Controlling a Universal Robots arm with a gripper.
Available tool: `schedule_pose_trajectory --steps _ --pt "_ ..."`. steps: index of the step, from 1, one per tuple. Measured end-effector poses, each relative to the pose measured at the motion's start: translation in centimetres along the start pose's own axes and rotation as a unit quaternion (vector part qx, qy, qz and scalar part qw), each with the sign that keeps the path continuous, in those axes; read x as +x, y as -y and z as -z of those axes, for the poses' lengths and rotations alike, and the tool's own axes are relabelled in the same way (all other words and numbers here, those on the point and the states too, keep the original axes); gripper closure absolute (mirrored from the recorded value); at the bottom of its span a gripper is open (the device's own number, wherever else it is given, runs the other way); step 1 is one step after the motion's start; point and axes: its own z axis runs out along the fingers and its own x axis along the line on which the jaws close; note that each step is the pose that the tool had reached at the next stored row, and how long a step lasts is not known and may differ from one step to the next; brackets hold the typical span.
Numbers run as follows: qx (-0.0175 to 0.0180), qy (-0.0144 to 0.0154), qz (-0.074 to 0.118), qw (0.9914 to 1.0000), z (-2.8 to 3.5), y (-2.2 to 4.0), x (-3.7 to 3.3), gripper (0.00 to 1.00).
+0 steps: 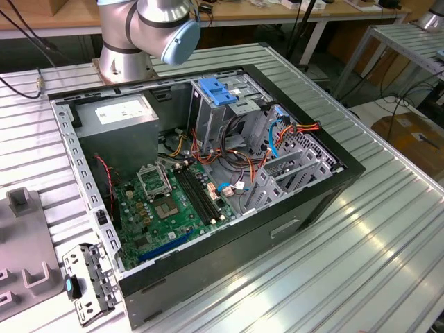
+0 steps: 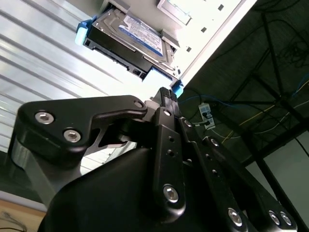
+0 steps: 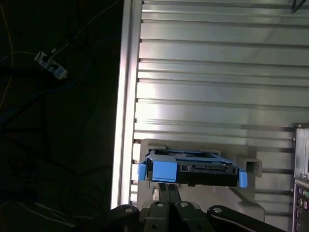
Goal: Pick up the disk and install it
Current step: 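Pick up the disk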
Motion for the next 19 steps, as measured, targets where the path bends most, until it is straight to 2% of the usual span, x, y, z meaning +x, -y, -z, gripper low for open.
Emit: schedule_pose_trajectory --steps 13,19 --pt "0.0010 -0.0011 0.028 0.99960 0.00 0.00 0.00 0.89" --pt "0.0017 -0.0018 0.046 0.99893 0.00 0.00 0.00 0.89"
